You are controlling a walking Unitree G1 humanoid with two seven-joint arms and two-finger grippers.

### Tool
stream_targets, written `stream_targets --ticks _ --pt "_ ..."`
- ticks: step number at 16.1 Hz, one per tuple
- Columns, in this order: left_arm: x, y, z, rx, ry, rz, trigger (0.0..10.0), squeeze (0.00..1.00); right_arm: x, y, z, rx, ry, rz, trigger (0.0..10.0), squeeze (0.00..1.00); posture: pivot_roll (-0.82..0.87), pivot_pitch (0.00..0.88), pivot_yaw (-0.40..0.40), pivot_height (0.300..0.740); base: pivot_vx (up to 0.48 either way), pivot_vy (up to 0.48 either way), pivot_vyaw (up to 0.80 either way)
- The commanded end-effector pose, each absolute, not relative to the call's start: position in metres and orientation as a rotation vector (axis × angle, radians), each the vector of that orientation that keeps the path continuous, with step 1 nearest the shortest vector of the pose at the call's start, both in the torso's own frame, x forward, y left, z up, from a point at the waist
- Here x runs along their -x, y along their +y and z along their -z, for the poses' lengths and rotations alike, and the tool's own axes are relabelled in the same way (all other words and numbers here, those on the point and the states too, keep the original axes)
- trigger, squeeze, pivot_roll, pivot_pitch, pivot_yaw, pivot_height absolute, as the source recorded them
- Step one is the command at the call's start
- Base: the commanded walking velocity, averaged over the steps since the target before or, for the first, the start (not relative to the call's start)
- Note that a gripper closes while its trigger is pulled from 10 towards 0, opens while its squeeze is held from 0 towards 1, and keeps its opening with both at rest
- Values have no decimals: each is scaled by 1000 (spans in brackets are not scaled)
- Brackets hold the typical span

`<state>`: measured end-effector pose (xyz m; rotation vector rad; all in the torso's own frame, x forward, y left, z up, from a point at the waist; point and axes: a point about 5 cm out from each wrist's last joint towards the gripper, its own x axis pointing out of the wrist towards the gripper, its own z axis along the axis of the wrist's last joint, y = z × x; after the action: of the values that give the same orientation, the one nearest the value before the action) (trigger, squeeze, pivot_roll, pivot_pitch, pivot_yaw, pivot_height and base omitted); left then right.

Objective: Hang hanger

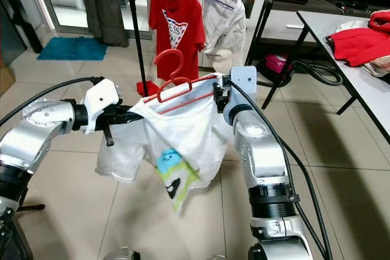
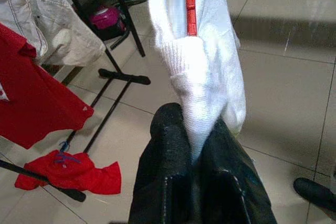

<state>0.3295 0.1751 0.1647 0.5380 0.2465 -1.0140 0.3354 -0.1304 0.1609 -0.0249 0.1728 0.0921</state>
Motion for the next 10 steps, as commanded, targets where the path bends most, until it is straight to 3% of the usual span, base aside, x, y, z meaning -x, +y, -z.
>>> stream_targets --ticks 1,10 --pt "-330 173 -175 -532 201 1022 0 0 -339 -136 -166 24 153 -69 0 0 -42 0 -37 740 0 0 0" --pt "-333 178 -174 -570 246 983 0 0 -340 -133 -167 15 135 -85 0 0 -40 0 -33 740 0 0 0"
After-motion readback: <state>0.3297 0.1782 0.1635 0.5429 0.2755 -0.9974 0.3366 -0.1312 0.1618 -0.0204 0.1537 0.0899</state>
